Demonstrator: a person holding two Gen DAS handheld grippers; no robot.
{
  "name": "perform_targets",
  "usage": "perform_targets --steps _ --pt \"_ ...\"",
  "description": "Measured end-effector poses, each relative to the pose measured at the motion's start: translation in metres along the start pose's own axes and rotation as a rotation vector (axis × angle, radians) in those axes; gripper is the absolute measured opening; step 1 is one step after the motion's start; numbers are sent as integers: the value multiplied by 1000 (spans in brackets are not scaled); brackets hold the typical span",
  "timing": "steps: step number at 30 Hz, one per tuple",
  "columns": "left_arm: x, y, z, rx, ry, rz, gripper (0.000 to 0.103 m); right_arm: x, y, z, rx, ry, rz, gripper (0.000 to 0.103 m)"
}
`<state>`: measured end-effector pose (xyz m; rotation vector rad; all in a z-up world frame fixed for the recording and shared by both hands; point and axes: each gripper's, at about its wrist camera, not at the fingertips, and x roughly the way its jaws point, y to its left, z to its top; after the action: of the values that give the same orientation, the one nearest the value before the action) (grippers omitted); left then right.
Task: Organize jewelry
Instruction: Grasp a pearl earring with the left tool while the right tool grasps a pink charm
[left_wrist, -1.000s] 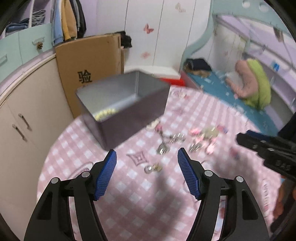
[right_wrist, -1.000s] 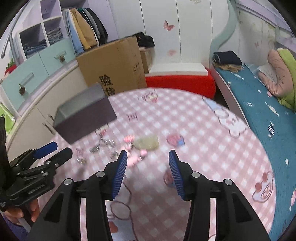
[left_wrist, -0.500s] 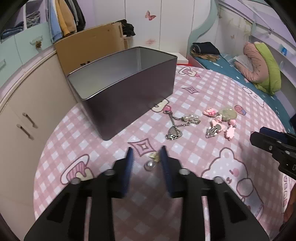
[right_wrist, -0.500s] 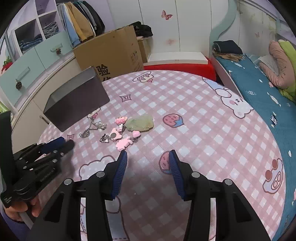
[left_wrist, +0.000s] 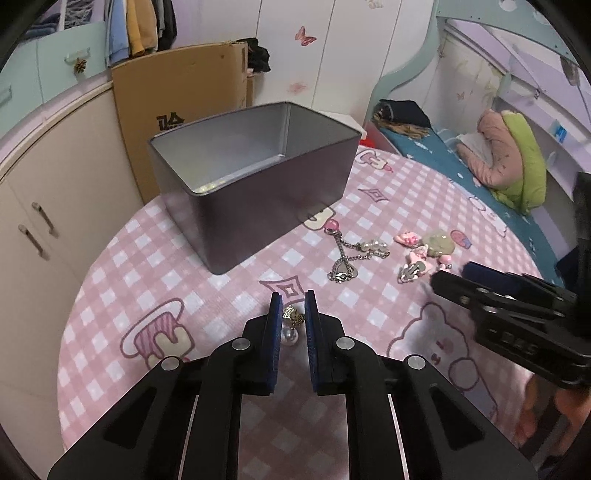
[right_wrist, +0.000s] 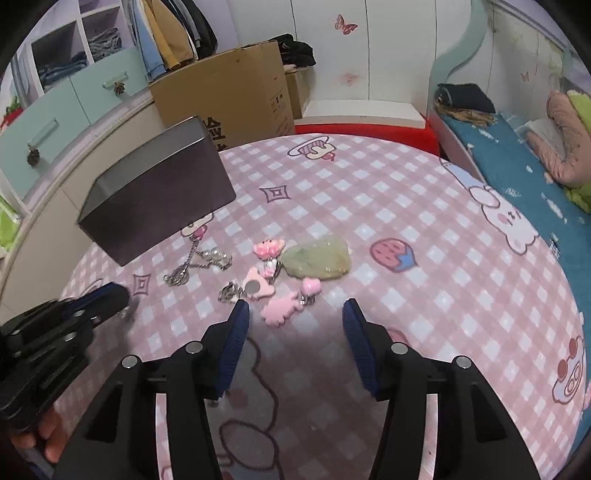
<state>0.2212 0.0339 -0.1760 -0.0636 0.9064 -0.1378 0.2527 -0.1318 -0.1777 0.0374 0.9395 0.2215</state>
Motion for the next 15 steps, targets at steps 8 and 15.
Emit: perform_targets --steps 8,15 --pt "-7 0 1 -5 -7 -39 13 2 4 -1 -42 -29 -94 29" --pt "-12 -2 0 -2 -16 -66 13 -7 -10 -9 -18 -33 -48 28"
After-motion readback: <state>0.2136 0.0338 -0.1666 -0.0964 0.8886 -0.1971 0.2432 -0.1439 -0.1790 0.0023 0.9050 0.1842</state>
